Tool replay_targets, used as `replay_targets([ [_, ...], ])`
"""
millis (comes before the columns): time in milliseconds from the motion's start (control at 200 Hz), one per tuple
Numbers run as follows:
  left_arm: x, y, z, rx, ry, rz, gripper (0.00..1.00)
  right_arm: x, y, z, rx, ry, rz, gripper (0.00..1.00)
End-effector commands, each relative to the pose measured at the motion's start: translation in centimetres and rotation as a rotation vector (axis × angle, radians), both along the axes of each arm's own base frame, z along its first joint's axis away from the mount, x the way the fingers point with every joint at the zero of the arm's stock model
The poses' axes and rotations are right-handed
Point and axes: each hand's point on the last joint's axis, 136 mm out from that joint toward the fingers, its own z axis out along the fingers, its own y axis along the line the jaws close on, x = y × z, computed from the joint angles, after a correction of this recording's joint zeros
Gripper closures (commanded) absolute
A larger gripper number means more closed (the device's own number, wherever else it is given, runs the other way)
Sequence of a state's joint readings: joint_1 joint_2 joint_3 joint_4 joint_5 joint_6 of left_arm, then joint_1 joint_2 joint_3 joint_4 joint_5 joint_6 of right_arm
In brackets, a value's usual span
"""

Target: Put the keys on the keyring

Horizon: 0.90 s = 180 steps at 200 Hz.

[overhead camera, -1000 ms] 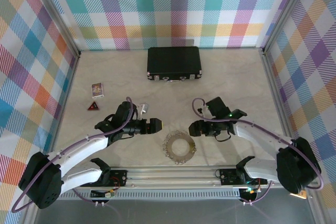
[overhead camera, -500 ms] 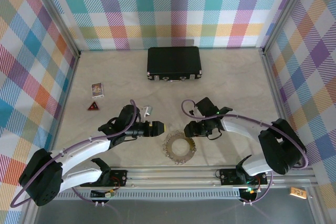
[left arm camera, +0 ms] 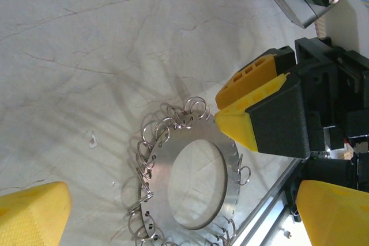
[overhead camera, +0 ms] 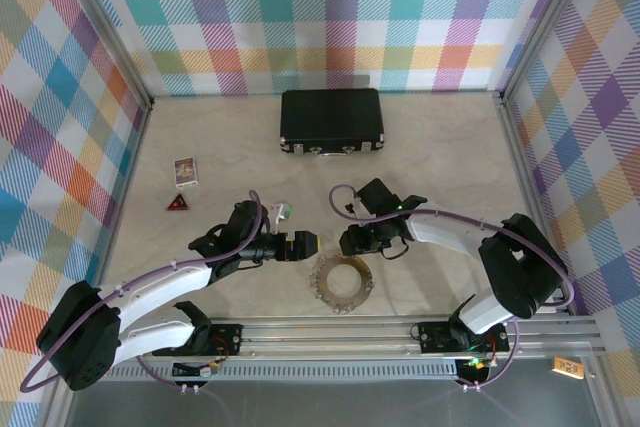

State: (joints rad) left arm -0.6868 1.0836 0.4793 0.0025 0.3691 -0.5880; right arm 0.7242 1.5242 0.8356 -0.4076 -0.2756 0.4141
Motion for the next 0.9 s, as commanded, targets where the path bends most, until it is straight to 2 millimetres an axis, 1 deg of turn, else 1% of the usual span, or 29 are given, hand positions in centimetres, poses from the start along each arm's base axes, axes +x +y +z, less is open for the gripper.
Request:
replay_targets([
  [0, -0.3, 0.4, -0.7, 0.027, 0.007, 0.024, 0.0, -0.1, 0.5, 0.3, -0.03, -0.021, 0.042, 0.64],
  [70, -0.3, 0.4, -0.6, 0.02, 0.007, 0.029, 0.03, -0.2, 0.7, 0.4, -0.042, -0.027, 0.058, 0.66],
  [245, -0.2, 0.5, -0.5, 0.021, 0.009, 0.039, 0.18, -0.1, 1.5, 0.3, -0.067, -0.039, 0.092, 0.68],
  [370, -0.2, 0.6, -0.7, 0.023, 0.011, 0.045, 0.32, 0.0, 2.4, 0.2, -0.07, -0.04, 0.115, 0.69],
  [460, -0.3, 0.7, -0.7, 0.019, 0.012, 0.049, 0.38, 0.0, 2.9, 0.1, -0.073, -0.038, 0.132, 0.7],
  [560, -0.4, 0.9, -0.7, 0.017, 0.011, 0.054, 0.41, -0.2, 3.6, 0.0, -0.072, -0.032, 0.152, 0.71],
  [730, -0.5, 1.1, -0.8, 0.016, 0.015, 0.061, 0.42, -0.2, 4.6, -0.4, -0.069, -0.017, 0.179, 0.71],
  [895, -0.6, 1.2, -0.8, 0.016, 0.011, 0.063, 0.42, -0.1, 5.0, -1.0, -0.085, 0.004, 0.179, 0.73],
])
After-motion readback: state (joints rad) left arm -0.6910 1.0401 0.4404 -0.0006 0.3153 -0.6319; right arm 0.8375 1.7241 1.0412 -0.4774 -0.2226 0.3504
